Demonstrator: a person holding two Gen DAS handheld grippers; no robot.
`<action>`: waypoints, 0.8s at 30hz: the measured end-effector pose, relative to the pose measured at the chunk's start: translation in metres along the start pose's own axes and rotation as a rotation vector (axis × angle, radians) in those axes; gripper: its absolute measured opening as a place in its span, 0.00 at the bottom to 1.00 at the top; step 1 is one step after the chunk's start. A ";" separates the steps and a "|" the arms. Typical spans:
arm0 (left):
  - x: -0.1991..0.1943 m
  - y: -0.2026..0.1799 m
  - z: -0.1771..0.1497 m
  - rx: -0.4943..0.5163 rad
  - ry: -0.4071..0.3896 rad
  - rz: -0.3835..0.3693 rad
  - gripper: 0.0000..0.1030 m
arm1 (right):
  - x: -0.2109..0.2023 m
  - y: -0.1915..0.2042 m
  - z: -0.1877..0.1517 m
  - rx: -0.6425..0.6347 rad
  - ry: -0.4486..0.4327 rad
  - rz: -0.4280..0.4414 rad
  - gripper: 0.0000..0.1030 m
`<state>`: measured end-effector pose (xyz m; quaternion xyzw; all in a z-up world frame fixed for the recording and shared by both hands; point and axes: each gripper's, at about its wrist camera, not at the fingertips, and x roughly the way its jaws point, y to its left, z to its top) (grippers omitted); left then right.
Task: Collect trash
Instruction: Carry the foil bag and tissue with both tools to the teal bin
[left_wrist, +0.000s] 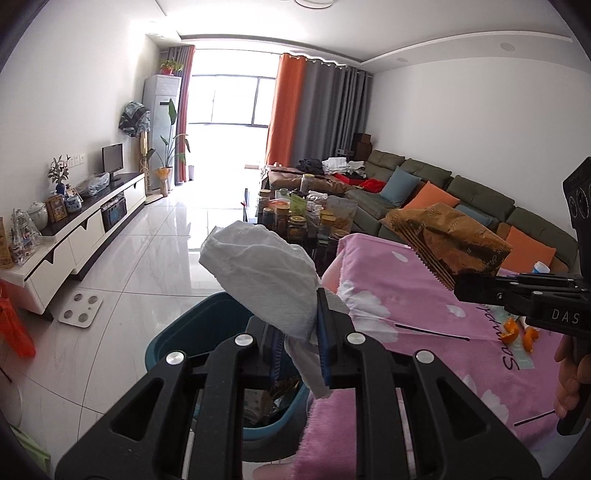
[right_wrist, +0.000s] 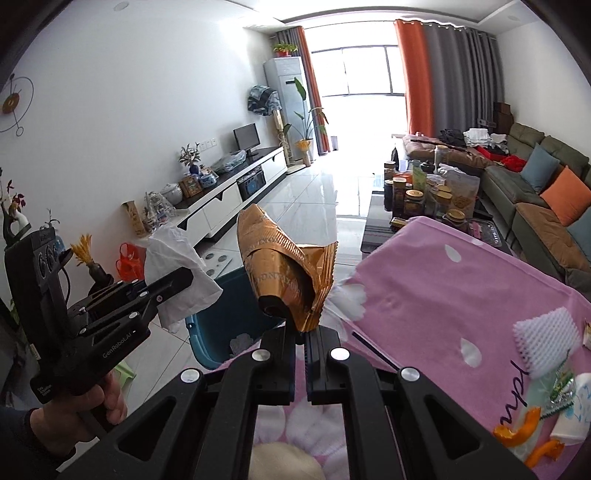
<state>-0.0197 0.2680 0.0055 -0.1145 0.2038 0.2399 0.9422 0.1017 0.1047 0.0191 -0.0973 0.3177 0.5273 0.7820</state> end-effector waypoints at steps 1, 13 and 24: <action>0.002 0.005 0.000 -0.001 0.007 0.011 0.16 | 0.006 0.004 0.004 -0.009 0.005 0.013 0.03; 0.040 0.057 -0.015 -0.009 0.130 0.110 0.17 | 0.079 0.035 0.023 -0.077 0.131 0.064 0.03; 0.116 0.053 -0.044 -0.053 0.293 0.069 0.18 | 0.152 0.043 0.023 -0.105 0.308 0.055 0.03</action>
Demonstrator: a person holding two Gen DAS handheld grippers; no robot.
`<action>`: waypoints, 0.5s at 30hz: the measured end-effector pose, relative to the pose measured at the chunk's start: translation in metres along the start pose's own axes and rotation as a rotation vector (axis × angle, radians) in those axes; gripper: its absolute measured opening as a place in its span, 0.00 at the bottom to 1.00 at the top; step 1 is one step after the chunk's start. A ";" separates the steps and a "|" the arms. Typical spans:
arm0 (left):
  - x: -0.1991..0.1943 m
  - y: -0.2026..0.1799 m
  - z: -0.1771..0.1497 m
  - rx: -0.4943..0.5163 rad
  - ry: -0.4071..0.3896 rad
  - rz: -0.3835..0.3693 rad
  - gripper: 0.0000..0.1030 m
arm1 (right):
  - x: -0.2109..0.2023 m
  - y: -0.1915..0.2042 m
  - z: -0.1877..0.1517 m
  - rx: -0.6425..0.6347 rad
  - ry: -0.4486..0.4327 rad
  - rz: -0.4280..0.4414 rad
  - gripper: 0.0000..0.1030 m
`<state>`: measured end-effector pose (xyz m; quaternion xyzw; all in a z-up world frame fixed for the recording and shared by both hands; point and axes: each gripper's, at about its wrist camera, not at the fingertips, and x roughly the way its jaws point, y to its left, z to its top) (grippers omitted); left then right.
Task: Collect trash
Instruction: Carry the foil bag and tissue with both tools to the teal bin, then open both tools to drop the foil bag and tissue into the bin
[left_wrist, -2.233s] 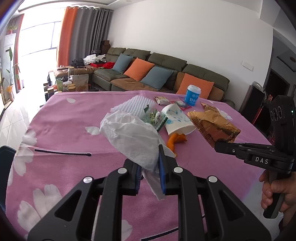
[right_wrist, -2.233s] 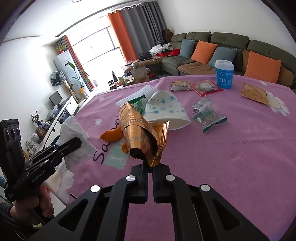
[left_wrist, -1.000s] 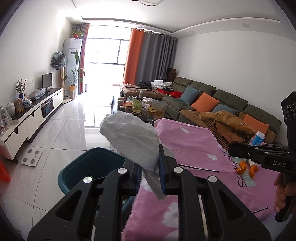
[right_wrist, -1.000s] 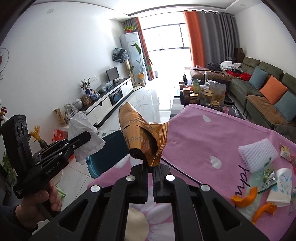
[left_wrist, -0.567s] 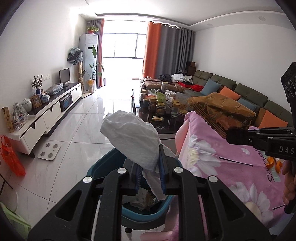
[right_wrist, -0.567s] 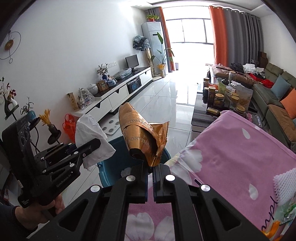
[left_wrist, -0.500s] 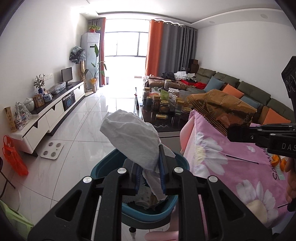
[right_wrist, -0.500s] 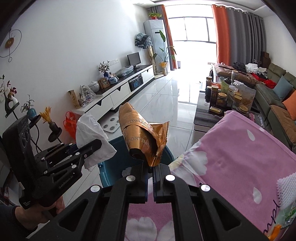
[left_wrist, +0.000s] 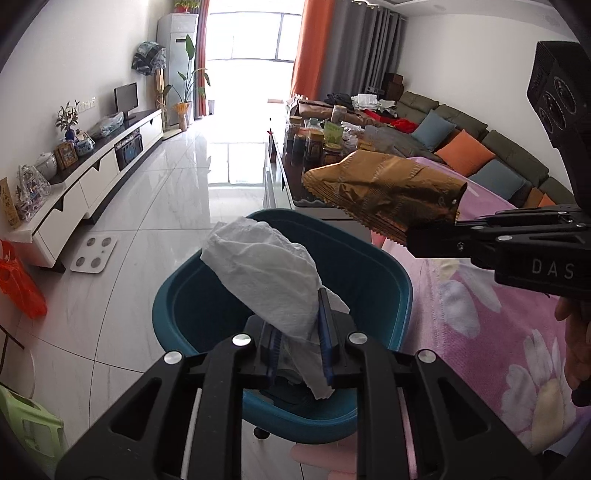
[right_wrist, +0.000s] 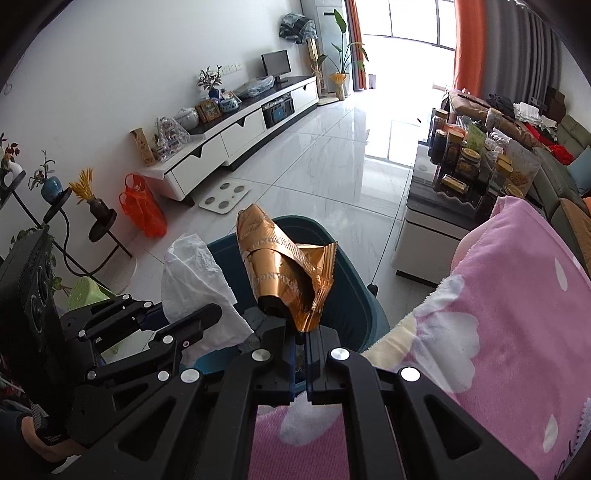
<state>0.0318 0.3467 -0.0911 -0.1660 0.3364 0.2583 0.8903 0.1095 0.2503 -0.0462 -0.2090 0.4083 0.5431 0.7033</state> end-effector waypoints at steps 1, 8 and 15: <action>0.004 0.000 0.000 -0.001 0.007 -0.001 0.18 | 0.005 0.000 0.002 -0.003 0.014 -0.005 0.03; 0.032 0.005 -0.004 -0.012 0.059 -0.003 0.19 | 0.033 -0.001 0.006 -0.013 0.091 -0.020 0.03; 0.047 0.005 -0.009 -0.020 0.096 0.000 0.22 | 0.049 0.000 0.009 -0.023 0.134 -0.030 0.06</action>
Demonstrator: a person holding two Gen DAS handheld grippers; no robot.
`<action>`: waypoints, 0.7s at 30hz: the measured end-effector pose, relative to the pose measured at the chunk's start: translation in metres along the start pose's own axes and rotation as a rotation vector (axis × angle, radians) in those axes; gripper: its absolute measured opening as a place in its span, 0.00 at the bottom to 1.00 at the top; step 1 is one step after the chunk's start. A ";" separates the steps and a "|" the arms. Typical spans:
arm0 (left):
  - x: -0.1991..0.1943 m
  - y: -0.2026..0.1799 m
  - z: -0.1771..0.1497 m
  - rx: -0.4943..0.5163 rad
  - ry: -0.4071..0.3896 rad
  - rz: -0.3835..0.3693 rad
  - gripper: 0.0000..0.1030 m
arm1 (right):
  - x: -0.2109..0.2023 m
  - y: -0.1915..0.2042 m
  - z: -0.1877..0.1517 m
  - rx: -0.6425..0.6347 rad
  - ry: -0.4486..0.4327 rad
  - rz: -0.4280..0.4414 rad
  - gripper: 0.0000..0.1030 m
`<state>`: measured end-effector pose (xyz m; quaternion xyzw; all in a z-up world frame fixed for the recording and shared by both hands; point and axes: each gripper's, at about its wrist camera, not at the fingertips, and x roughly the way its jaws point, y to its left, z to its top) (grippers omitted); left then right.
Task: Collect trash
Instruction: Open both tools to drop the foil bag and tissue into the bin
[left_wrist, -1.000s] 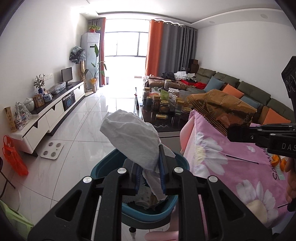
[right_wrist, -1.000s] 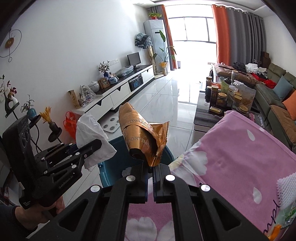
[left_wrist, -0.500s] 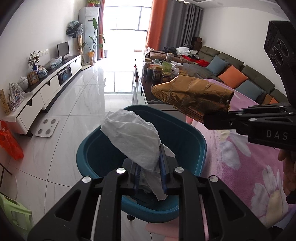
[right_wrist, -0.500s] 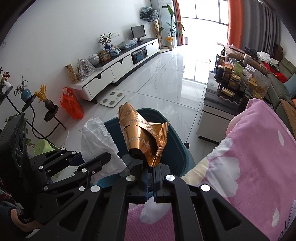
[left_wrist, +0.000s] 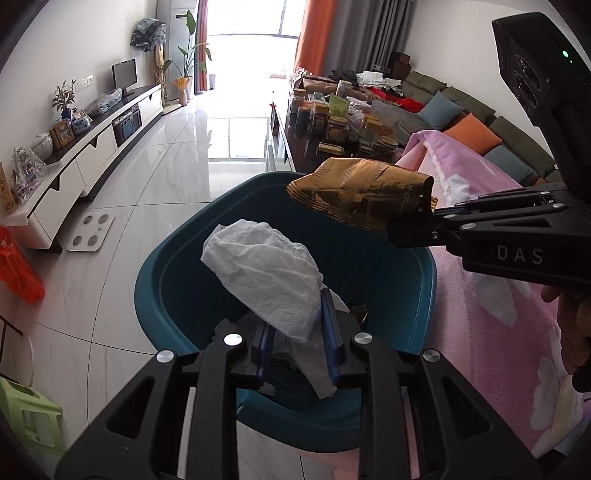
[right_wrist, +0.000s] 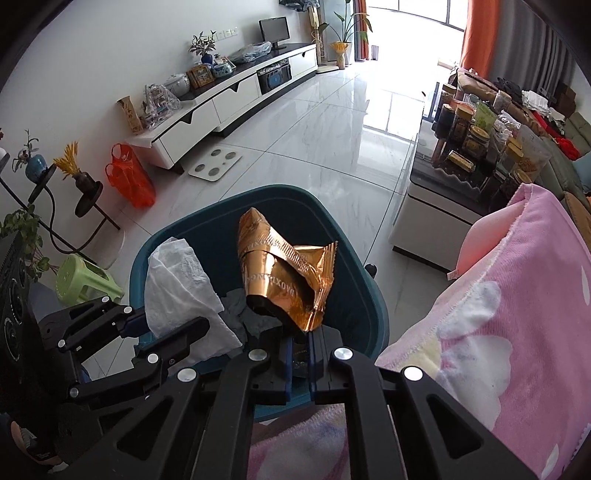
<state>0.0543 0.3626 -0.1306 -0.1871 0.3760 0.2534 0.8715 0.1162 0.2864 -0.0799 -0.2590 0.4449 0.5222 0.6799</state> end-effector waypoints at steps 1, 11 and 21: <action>0.001 0.000 0.000 -0.001 0.002 0.000 0.22 | 0.002 0.000 0.001 -0.001 0.003 -0.002 0.06; 0.008 -0.003 0.000 0.005 0.006 0.013 0.42 | 0.000 0.001 0.006 0.007 -0.005 0.014 0.19; -0.002 -0.005 0.003 0.010 -0.030 0.029 0.76 | -0.048 -0.028 -0.007 0.108 -0.147 0.051 0.34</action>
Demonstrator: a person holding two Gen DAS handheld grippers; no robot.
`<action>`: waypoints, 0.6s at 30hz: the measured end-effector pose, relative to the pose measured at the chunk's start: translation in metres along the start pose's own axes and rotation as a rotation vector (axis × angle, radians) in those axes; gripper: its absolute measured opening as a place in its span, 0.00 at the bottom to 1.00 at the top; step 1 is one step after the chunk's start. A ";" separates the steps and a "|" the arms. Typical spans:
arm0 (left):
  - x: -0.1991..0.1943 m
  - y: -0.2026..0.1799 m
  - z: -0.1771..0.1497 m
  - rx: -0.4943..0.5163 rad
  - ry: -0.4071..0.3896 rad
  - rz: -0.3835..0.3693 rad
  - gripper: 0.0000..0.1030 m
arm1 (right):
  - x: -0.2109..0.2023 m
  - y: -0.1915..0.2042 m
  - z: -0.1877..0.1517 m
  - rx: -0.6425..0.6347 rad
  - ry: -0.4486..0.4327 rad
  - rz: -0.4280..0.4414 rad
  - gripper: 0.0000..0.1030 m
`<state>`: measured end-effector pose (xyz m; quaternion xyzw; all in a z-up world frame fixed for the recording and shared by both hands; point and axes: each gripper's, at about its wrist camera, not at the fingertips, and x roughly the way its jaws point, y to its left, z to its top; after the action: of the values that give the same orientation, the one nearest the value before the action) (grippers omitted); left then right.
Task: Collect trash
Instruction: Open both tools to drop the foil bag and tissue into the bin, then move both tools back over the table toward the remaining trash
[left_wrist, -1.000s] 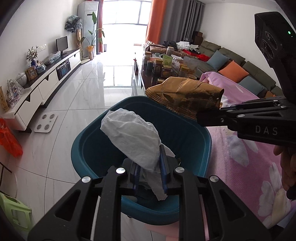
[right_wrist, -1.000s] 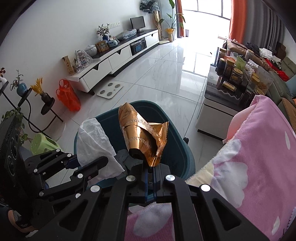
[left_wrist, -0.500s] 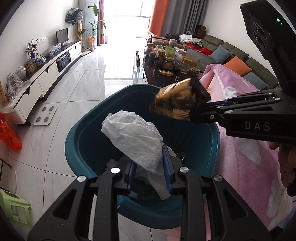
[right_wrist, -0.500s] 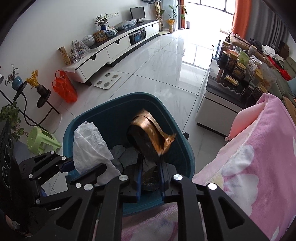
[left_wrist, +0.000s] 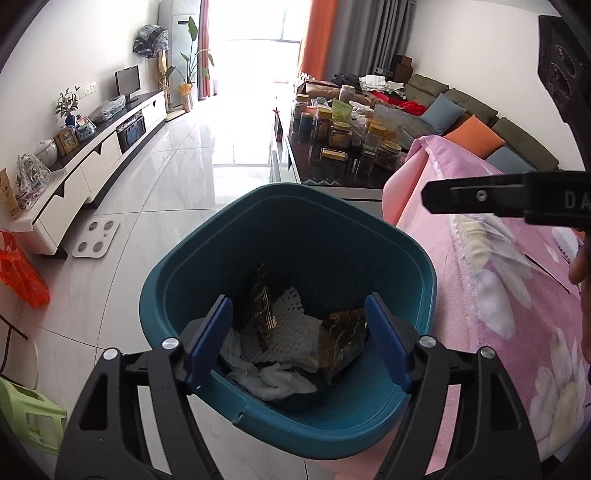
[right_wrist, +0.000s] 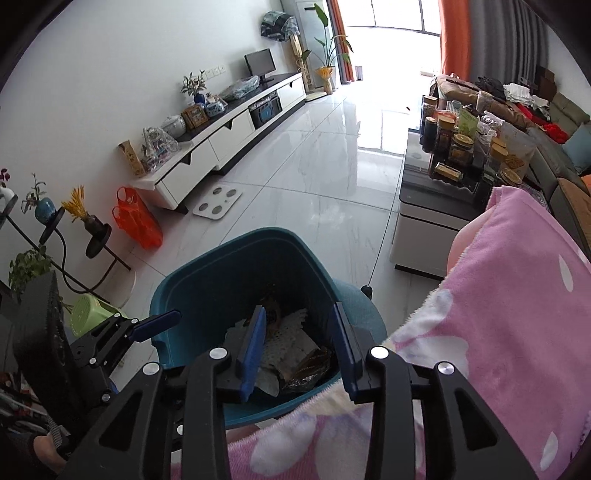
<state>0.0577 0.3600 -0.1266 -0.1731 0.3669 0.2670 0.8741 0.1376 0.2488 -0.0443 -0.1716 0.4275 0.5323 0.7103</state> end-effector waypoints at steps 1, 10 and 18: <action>-0.002 -0.001 0.002 0.001 -0.005 0.003 0.80 | -0.008 -0.003 -0.002 0.011 -0.019 0.006 0.36; -0.036 -0.009 0.016 -0.009 -0.085 -0.002 0.94 | -0.059 -0.034 -0.020 0.086 -0.145 -0.044 0.65; -0.074 -0.032 0.024 -0.005 -0.133 -0.024 0.94 | -0.098 -0.059 -0.045 0.139 -0.214 -0.163 0.87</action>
<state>0.0461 0.3208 -0.0525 -0.1616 0.3050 0.2685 0.8993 0.1649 0.1353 -0.0056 -0.0984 0.3700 0.4570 0.8028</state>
